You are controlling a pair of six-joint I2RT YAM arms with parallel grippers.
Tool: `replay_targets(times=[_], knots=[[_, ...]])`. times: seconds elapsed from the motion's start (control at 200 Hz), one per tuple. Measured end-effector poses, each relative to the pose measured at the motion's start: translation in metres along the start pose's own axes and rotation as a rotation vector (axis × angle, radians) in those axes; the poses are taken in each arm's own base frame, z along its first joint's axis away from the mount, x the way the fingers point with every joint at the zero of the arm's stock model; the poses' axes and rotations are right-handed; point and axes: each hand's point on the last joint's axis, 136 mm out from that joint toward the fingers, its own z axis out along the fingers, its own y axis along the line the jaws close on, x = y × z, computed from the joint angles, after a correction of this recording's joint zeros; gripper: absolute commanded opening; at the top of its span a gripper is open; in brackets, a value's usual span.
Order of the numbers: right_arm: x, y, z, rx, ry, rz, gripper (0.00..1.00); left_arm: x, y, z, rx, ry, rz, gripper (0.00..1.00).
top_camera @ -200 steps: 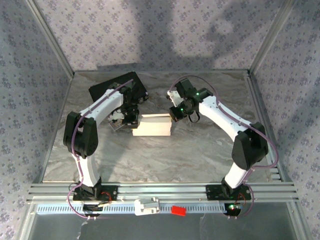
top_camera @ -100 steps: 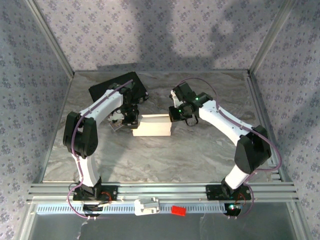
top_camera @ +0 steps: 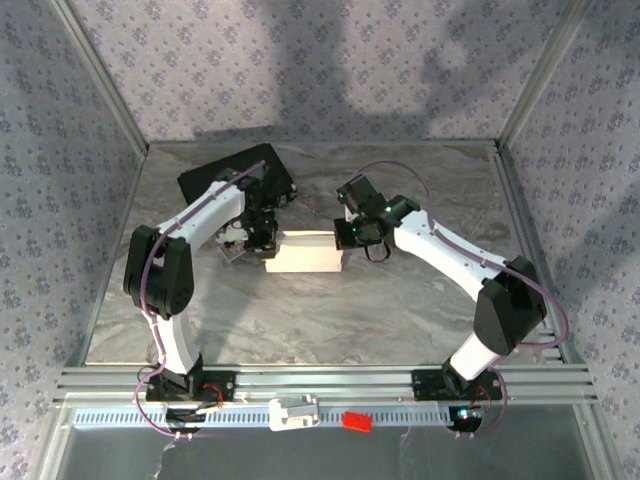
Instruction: Fold the paper box
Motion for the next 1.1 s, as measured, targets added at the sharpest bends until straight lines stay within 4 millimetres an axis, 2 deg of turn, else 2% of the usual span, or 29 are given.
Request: replay_targets(times=[0.38, 0.675, 0.904, 1.099], knots=[[0.000, -0.004, 0.006, 0.092, -0.075, -0.036, 0.00, 0.000, 0.000, 0.000, 0.004, 0.003, -0.005, 0.19], [-0.005, -0.002, 0.004, 0.043, 0.011, 0.023, 0.00, 0.000, 0.000, 0.000, 0.005, 0.004, -0.011, 0.18], [0.000, -0.002, 0.007, 0.075, -0.008, 0.036, 0.00, 0.000, -0.001, 0.000, 0.006, 0.004, -0.010, 0.18], [0.001, -0.004, 0.011, 0.136, -0.077, 0.000, 0.00, 0.000, -0.001, 0.000, 0.009, 0.006, -0.007, 0.25]])
